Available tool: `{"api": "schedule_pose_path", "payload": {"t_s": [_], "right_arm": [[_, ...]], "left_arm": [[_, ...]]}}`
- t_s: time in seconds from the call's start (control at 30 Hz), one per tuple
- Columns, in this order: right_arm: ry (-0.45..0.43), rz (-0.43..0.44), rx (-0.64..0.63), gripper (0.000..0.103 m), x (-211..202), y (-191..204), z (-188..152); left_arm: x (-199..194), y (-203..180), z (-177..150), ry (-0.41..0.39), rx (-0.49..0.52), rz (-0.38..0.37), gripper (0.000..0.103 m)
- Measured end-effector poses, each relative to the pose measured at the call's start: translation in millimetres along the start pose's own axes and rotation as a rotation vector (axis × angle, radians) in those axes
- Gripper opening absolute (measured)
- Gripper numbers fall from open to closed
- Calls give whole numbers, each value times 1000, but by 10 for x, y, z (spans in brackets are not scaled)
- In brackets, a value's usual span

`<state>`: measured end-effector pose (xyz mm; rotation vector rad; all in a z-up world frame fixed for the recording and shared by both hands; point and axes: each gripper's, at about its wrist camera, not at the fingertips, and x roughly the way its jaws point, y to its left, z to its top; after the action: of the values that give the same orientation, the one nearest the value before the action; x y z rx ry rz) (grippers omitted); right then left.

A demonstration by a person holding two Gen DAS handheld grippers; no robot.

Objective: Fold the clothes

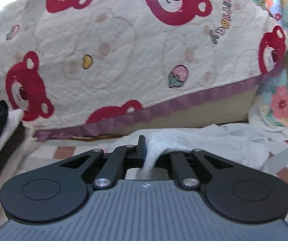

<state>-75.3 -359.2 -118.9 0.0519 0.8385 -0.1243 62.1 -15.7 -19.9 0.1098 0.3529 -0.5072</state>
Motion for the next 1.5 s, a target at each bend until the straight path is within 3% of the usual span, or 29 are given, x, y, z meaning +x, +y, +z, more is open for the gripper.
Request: {"api": "schedule_pose_path", "payload": {"t_s": [0.1, 0.17, 0.23, 0.27, 0.4, 0.5, 0.63, 0.67, 0.93, 1.03, 1.1, 1.2, 1.3, 1.5], "right_arm": [[16, 72, 157, 60, 201, -118, 72], [41, 216, 344, 60, 247, -257, 103], [27, 369, 557, 61, 209, -411, 72], [17, 404, 617, 61, 189, -451, 51], [64, 293, 492, 61, 263, -298, 91], [71, 258, 364, 61, 379, -96, 171], [46, 43, -31, 61, 506, 405, 130], [30, 21, -77, 61, 529, 490, 88], [-112, 12, 151, 64, 804, 323, 116], [-129, 29, 149, 16, 918, 280, 246], [-142, 59, 228, 11, 855, 149, 380], [-238, 43, 275, 10, 414, -10, 511], [-322, 1, 244, 9, -144, -136, 605], [-397, -62, 172, 7, -1218, -398, 642]], "left_arm": [[-15, 143, -17, -6, -76, -49, 3], [-23, 293, -49, -1, -159, -132, 3], [-10, 364, -99, 14, -186, -137, 3], [-4, 399, -124, 21, -200, -139, 3], [54, 459, -185, 41, -229, -137, 3], [66, 471, -189, 31, -223, -147, 3], [61, 533, -216, 28, -225, -148, 3], [59, 550, -224, 28, -227, -148, 3], [160, 621, -239, 4, -241, -137, 3], [140, 575, -224, -7, -228, -139, 3], [101, 539, -206, -21, -225, -149, 3], [26, 467, -129, -4, -231, -153, 3], [-115, 196, -8, 61, -134, -102, 3], [-451, -200, 228, 14, -77, -175, 3]]}}
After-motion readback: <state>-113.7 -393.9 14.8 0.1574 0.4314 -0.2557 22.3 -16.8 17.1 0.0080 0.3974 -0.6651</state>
